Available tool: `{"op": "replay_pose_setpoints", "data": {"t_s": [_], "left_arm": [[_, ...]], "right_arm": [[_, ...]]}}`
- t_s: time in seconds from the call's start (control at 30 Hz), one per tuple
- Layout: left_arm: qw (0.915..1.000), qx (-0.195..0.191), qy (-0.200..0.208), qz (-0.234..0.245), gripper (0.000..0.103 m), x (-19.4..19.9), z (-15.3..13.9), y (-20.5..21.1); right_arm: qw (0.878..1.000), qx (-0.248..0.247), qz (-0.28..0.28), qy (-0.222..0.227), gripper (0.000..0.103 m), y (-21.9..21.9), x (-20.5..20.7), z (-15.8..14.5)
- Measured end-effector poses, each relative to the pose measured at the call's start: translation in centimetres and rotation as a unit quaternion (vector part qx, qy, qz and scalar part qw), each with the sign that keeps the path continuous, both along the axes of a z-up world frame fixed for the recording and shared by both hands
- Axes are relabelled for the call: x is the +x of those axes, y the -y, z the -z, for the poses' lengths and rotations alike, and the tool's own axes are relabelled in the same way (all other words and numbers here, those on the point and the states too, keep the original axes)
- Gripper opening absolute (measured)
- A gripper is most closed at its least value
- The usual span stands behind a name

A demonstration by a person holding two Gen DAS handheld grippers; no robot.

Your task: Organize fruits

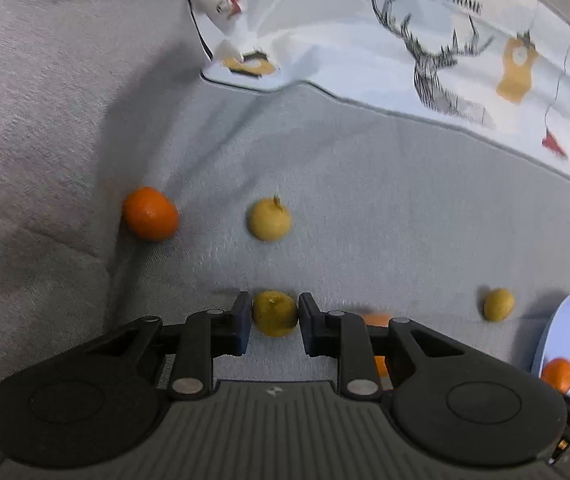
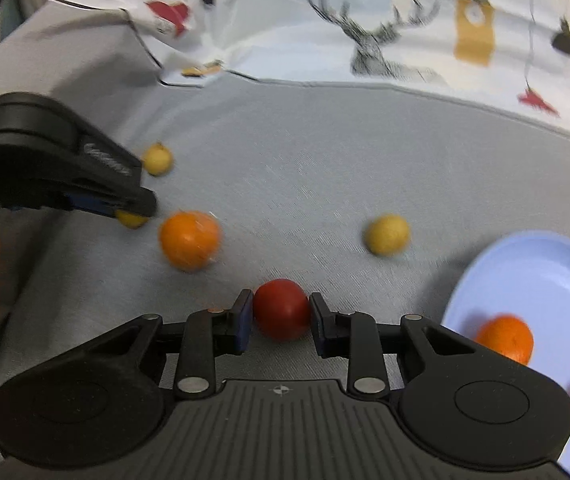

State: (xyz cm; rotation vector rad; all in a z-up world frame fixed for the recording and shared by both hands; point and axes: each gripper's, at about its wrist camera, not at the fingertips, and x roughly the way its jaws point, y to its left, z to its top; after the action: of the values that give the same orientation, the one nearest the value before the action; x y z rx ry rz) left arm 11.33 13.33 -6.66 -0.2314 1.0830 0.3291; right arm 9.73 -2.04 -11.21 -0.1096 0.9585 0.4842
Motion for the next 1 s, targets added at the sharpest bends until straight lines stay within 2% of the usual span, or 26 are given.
{"op": "replay_pose_setpoints", "data": {"t_s": [0.17, 0.27, 0.37, 0.47, 0.57, 0.67, 0.73, 0.83, 1.0], "left_arm": [[0.9999, 0.008, 0.010, 0.006, 0.028, -0.2, -0.4, 0.2], [0.9992, 0.016, 0.035, 0.009, 0.027, -0.9, -1.7, 0.6], [0.9976, 0.026, 0.061, 0.021, 0.027, -2.0, -3.2, 1.5], [0.9948, 0.020, 0.097, 0.023, 0.027, -3.5, -5.1, 2.4], [0.9907, 0.011, 0.134, 0.025, 0.027, -5.3, -7.0, 3.6], [0.9868, 0.006, 0.157, 0.040, 0.028, -6.4, -8.1, 5.6], [0.9845, 0.015, 0.162, 0.065, 0.028, -6.7, -8.3, 7.3], [0.9802, 0.038, 0.164, 0.105, 0.028, -6.7, -8.2, 9.3], [0.9798, 0.033, 0.160, 0.116, 0.028, -6.0, -7.5, 10.1]], "right_arm": [[1.000, 0.010, 0.009, 0.008, 0.031, 0.3, -0.3, -0.5], [0.999, 0.031, 0.016, 0.035, 0.031, 1.1, -0.9, -2.0], [0.997, 0.043, 0.013, 0.069, 0.031, 2.0, -1.9, -4.0], [0.993, 0.053, 0.017, 0.103, 0.031, 3.9, -2.9, -6.6], [0.988, 0.067, 0.025, 0.134, 0.031, 6.9, -3.6, -9.5], [0.984, 0.055, 0.024, 0.169, 0.031, 9.9, -4.2, -11.2], [0.982, 0.049, 0.036, 0.178, 0.031, 11.9, -4.3, -11.5], [0.984, 0.046, 0.074, 0.153, 0.031, 14.4, -4.1, -10.5], [0.983, 0.032, 0.103, 0.150, 0.031, 15.8, -3.4, -9.6]]}}
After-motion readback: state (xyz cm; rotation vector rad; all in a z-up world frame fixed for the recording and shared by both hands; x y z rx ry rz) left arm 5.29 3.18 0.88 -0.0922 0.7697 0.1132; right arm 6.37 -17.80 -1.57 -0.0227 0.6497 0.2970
